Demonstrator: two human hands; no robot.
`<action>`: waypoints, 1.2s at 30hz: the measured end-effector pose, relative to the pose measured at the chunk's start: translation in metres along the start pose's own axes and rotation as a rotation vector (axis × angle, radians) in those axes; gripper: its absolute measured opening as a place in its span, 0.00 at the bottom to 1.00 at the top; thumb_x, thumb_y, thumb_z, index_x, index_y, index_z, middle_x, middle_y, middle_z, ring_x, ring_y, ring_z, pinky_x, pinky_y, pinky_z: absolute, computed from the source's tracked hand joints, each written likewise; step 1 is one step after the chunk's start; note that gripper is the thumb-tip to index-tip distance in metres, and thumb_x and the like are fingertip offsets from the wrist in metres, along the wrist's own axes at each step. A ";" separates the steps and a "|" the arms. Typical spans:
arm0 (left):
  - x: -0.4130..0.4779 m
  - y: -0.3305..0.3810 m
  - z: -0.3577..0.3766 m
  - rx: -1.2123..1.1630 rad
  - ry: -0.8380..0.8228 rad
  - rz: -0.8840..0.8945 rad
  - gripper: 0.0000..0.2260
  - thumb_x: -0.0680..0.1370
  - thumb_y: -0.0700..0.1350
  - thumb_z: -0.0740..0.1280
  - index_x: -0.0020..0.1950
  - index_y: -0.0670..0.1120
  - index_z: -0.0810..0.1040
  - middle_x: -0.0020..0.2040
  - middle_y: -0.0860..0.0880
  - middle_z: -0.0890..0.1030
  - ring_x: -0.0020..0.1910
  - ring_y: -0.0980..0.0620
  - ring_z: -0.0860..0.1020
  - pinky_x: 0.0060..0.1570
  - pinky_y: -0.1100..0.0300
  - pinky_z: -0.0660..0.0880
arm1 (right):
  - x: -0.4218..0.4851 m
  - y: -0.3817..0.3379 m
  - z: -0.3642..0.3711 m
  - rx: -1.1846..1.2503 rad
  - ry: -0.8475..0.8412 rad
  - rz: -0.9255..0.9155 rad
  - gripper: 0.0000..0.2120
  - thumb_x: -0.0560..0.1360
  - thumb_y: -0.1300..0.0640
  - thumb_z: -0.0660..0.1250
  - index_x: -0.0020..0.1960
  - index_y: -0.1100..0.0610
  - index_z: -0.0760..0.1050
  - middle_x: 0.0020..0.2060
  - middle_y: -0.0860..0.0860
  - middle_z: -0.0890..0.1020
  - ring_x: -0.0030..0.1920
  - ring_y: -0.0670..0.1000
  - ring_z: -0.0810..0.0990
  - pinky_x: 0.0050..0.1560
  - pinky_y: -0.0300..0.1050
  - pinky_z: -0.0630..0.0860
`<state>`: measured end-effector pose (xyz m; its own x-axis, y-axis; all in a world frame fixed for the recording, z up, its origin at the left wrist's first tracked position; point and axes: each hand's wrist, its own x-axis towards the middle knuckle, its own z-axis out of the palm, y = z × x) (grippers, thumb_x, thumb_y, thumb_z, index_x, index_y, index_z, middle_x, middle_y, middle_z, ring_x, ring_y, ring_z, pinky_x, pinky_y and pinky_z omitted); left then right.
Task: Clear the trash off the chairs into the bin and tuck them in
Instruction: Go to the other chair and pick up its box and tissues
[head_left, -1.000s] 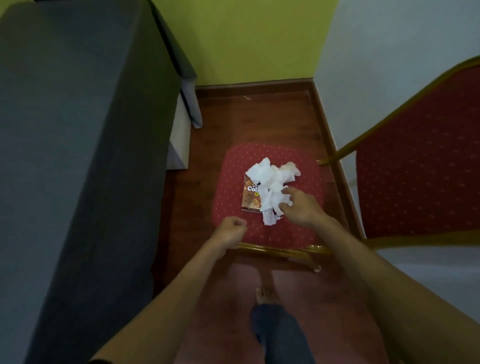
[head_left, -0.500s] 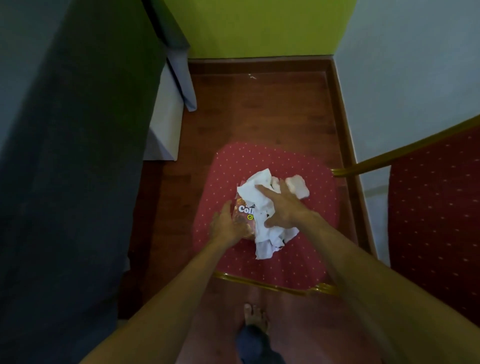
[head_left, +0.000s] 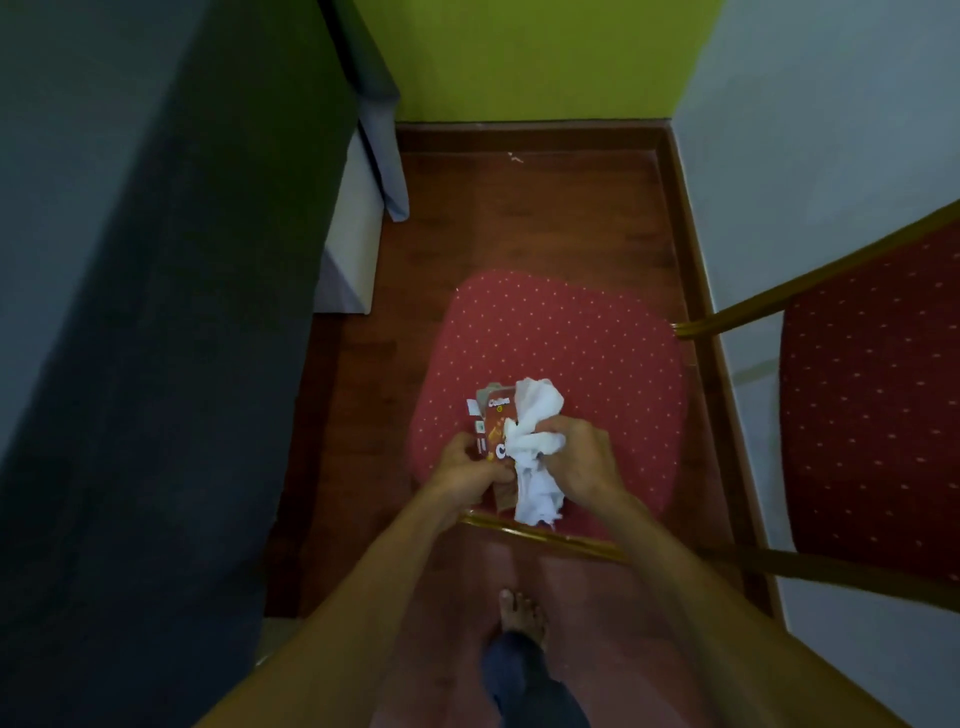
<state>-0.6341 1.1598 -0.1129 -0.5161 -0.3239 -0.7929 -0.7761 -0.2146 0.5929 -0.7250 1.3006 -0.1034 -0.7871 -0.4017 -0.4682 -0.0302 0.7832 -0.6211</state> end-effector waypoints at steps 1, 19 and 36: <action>-0.010 -0.003 -0.003 -0.008 0.014 0.032 0.19 0.68 0.35 0.75 0.55 0.48 0.75 0.47 0.48 0.84 0.43 0.50 0.83 0.37 0.56 0.82 | -0.011 -0.006 0.003 0.009 0.040 -0.013 0.13 0.71 0.67 0.64 0.46 0.54 0.84 0.39 0.53 0.85 0.40 0.54 0.82 0.34 0.40 0.70; -0.376 -0.164 -0.218 -0.060 0.377 0.578 0.14 0.66 0.60 0.72 0.51 0.63 0.77 0.41 0.59 0.85 0.42 0.57 0.84 0.36 0.52 0.84 | -0.396 -0.215 0.162 0.305 0.324 -0.376 0.08 0.74 0.65 0.66 0.50 0.60 0.82 0.44 0.55 0.87 0.44 0.54 0.84 0.41 0.42 0.75; -0.444 -0.404 -0.420 -0.261 0.910 0.311 0.13 0.67 0.56 0.71 0.50 0.59 0.76 0.37 0.64 0.81 0.38 0.75 0.76 0.35 0.74 0.69 | -0.506 -0.313 0.418 0.123 -0.437 -0.567 0.14 0.74 0.50 0.65 0.45 0.27 0.75 0.39 0.23 0.80 0.43 0.27 0.78 0.35 0.22 0.72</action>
<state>0.0605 1.0028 0.0587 -0.1238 -0.9597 -0.2523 -0.4929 -0.1612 0.8550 -0.0598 1.0602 0.0646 -0.3519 -0.9031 -0.2462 -0.2709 0.3500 -0.8967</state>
